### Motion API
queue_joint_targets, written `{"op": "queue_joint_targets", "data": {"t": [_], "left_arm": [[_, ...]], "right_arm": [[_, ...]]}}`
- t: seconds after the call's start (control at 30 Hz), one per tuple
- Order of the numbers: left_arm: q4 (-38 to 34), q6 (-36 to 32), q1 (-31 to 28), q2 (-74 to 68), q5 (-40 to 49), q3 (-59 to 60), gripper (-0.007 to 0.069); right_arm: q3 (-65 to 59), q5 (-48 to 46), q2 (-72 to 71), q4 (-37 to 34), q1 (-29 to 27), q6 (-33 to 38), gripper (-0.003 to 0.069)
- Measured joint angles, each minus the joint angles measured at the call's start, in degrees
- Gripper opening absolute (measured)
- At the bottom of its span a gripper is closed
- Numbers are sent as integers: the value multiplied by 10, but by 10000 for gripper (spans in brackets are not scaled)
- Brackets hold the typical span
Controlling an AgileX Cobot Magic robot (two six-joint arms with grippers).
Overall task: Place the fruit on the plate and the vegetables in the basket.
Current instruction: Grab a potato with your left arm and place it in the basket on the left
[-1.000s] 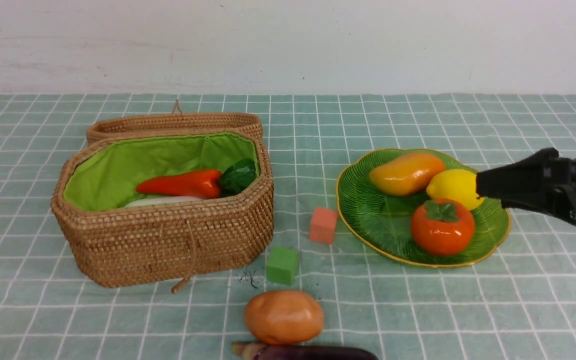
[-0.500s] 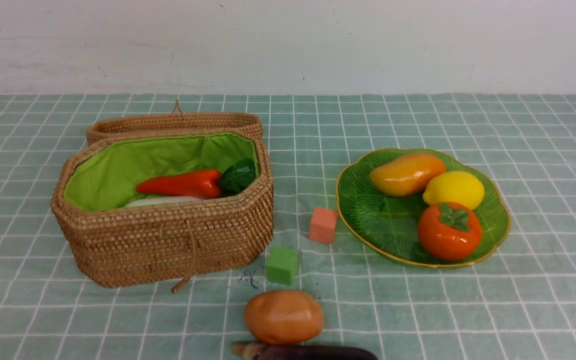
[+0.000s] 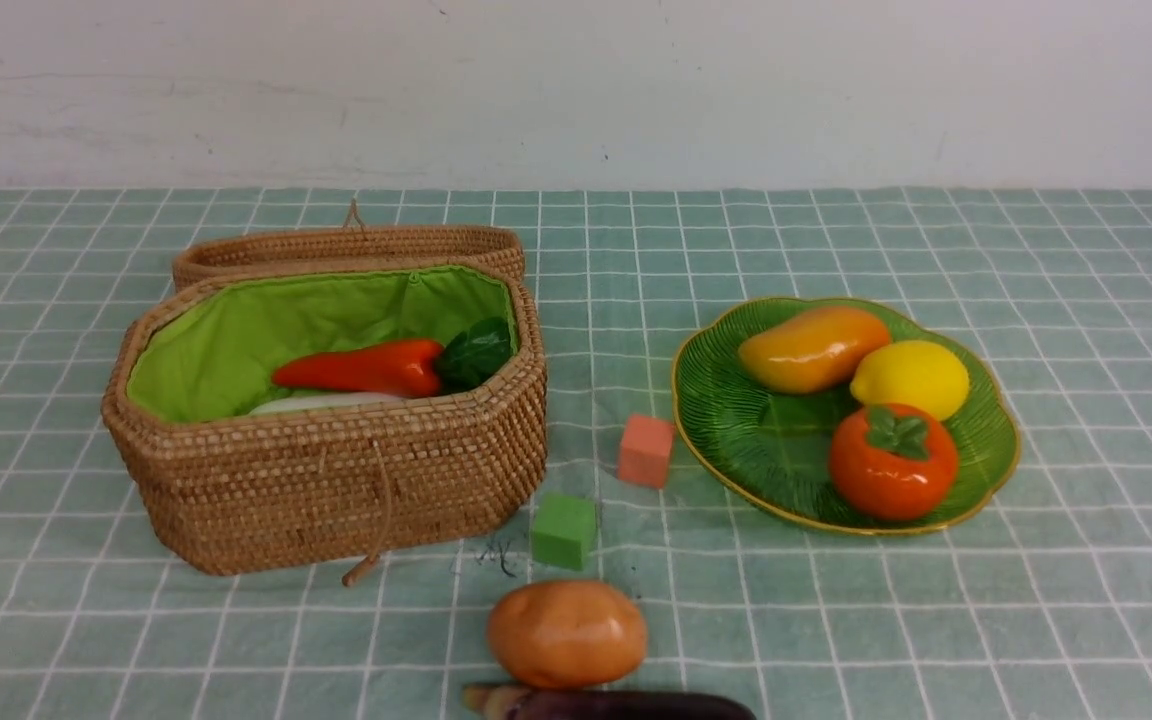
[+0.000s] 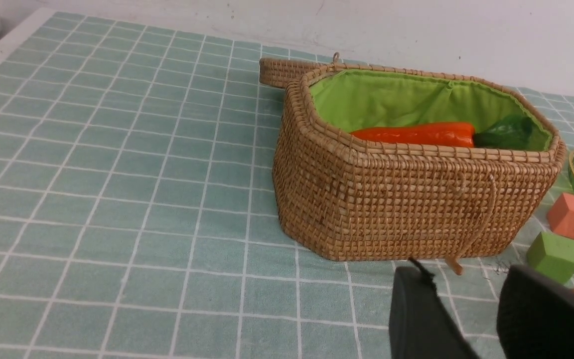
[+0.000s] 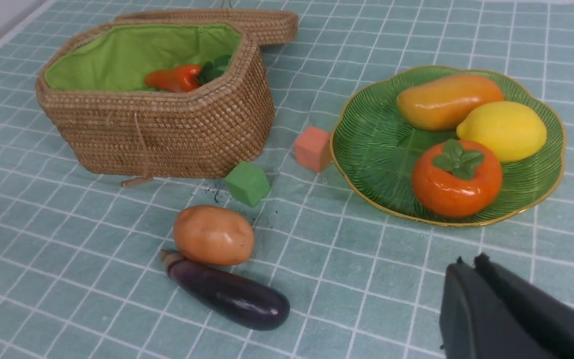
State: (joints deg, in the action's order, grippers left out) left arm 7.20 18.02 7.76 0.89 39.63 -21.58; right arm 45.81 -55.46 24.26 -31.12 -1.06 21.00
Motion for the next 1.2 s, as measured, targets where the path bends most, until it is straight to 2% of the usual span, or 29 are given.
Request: {"op": "queue_joint_targets", "data": {"t": [0.17,0.33,0.4,0.43,0.53,0.6,0.63,0.77,0.9,1.2], "left_arm": [[0,0,0,0,0,0,238],[0,0,0,0,0,0,238],[0,0,0,0,0,0,238],[0,0,0,0,0,0,238],[0,0,0,0,0,0,238],[0,0,0,0,0,0,238],[0,0,0,0,0,0,238],[0,0,0,0,0,0,238],[0,0,0,0,0,0,238],[0,0,0,0,1,0,238]], "right_arm": [[0,-1,-7,5,-7,1,-11],[-7,11,-42,106,-48,15,-7],[-49,57,-66,184,-56,-45,-7],[-54,57,-68,189,-56,-45,-7],[-111,99,-95,244,-57,-105,-7],[-200,150,-141,285,-57,-167,-7],[-200,154,-145,285,-57,-170,-7],[-325,245,-228,293,-57,-230,-1],[-424,322,-249,294,-57,-247,3],[-467,332,-249,296,-57,-256,6]]}}
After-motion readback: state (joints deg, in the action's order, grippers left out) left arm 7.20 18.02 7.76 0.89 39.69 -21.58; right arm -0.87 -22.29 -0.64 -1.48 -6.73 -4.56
